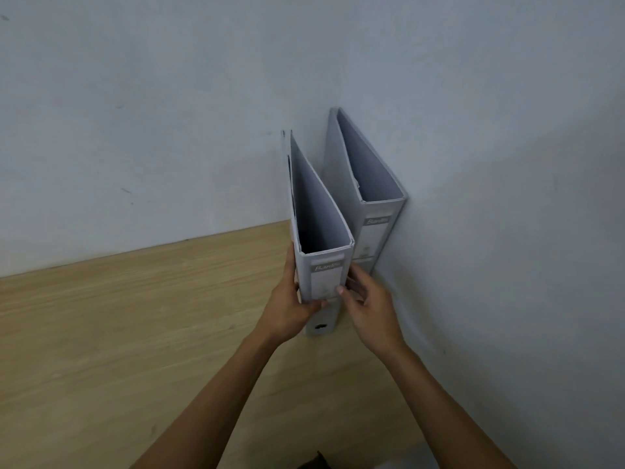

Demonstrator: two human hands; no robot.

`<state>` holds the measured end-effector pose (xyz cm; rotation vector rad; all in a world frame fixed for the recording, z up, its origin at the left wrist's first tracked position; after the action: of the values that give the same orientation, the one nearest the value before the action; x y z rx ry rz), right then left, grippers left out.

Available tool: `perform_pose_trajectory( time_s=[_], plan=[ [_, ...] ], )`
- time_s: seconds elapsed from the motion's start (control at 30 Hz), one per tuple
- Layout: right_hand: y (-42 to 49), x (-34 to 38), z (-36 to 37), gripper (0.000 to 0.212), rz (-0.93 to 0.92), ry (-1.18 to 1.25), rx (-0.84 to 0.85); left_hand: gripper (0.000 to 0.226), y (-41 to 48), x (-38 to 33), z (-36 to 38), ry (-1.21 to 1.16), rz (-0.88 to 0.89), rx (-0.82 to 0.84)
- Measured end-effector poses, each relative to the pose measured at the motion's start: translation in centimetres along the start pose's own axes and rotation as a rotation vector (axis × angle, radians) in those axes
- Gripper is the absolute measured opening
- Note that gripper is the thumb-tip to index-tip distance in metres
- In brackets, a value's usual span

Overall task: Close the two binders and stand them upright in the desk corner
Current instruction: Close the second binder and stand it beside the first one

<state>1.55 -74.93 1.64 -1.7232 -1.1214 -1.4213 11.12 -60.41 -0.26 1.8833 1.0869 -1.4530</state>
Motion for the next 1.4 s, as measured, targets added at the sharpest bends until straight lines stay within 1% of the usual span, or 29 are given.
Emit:
perform_pose_trajectory(
  time_s=[0.1,0.2,0.47,0.57,0.77,0.93,1.2,1.3,1.4],
  plan=[
    [0.9,-0.2,-0.6,0.051,-0.004,-0.053,-0.062,0.113,1.1,-0.5,0.4,0.013,-0.011,-0.009],
    [2.0,-0.2,-0.9,0.041,-0.018,-0.114,-0.124,0.114,2.3,-1.0,0.5,0.056,-0.019,-0.018],
    [4.8,-0.9,-1.4,0.015,0.034,-0.122,-0.244,0.117,5.3,-1.6,0.8,0.120,-0.037,-0.016],
    [5.4,-1.3,-1.6,0.010,0.056,-0.157,-0.267,0.117,6.1,-1.7,0.8,0.114,-0.054,-0.013],
    [6.5,-1.7,-1.2,0.019,0.088,-0.177,-0.234,0.111,7.7,-1.3,0.5,0.101,-0.052,0.012],
    [6.6,-2.0,-1.2,0.021,0.116,-0.161,-0.211,0.110,7.8,-1.3,0.4,0.128,-0.070,0.025],
    [6.4,-1.9,-0.7,0.016,0.163,-0.173,-0.177,0.108,7.2,-2.2,-0.1,0.181,-0.141,0.039],
    [6.2,-1.5,-0.6,0.012,0.208,-0.157,-0.152,0.101,6.6,-3.0,-0.8,0.187,-0.154,0.060],
    [5.3,-0.8,-0.2,0.006,0.288,-0.154,-0.091,0.093,5.6,-3.6,-1.8,0.174,-0.181,0.059]
  ],
)
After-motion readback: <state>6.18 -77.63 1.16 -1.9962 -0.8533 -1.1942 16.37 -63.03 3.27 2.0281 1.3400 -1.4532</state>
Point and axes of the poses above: each hand's wrist, its own y-axis towards the middle knuckle, its own z-axis out of the palm, x = y × z, the point moved 1 cm from there along y, towards the middle knuckle, and after that the axes turned 3 degrees about -x, right-handed, at the moved point
